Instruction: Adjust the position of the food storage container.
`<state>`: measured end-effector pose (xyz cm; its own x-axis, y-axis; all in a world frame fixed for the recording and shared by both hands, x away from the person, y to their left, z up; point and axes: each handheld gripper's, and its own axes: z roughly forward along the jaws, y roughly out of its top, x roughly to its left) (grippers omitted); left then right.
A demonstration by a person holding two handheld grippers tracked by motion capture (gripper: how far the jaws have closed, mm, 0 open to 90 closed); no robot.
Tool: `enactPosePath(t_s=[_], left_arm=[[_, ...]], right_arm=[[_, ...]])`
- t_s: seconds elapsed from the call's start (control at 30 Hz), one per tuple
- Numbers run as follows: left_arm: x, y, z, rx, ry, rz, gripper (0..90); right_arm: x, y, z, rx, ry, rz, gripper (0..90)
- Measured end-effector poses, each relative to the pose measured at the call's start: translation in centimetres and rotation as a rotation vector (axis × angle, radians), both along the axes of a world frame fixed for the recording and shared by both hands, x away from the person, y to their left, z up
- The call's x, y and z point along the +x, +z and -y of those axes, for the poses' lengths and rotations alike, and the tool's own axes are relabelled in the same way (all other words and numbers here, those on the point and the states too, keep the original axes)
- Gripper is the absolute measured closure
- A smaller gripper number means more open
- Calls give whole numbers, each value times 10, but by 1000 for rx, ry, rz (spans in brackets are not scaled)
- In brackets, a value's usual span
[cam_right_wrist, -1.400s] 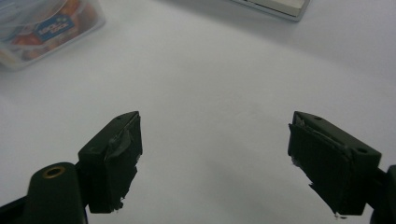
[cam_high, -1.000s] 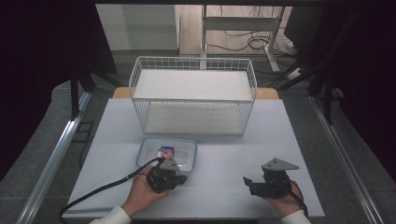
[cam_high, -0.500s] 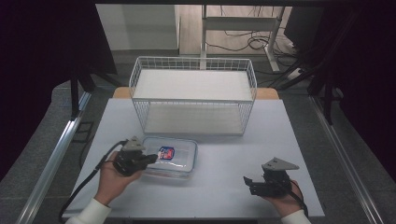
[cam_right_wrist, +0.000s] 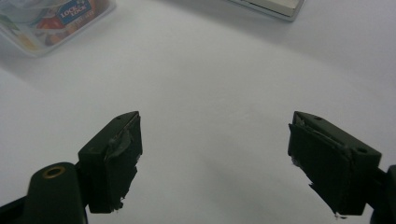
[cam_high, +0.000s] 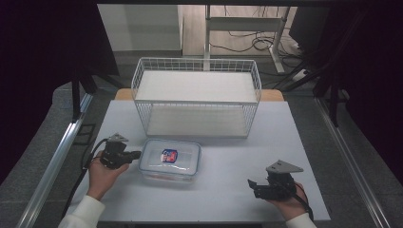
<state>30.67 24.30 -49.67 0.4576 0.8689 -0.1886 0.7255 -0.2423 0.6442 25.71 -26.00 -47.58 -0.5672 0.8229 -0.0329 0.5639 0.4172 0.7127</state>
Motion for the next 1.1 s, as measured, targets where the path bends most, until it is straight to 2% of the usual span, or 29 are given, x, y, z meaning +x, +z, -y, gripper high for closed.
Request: enactPosePath(t_s=[0.1,0.3,0.53,0.6,0.83,0.97,1.1], left_arm=[[3,-3,-1,-17,7,-10,900],[3,-10,0,12,-10,-37,900],[0,-11,9,-30,-43,-54,900],[-1,-12,12,-42,-56,-62,900],[-2,-12,26,-35,-87,-66,900],[1,-13,37,-56,-106,-71,900],[3,-12,53,-37,-126,-58,900]], right_arm=[[1,-1,1,0,-1,3,180],[1,-1,0,-3,-5,0,180],[1,-1,0,-6,-3,-2,180],[1,-2,0,-5,-4,-4,180],[2,-2,0,-9,-3,-6,180],[2,-3,-1,-12,-2,-8,180],[2,-3,-3,-14,0,-11,180]])
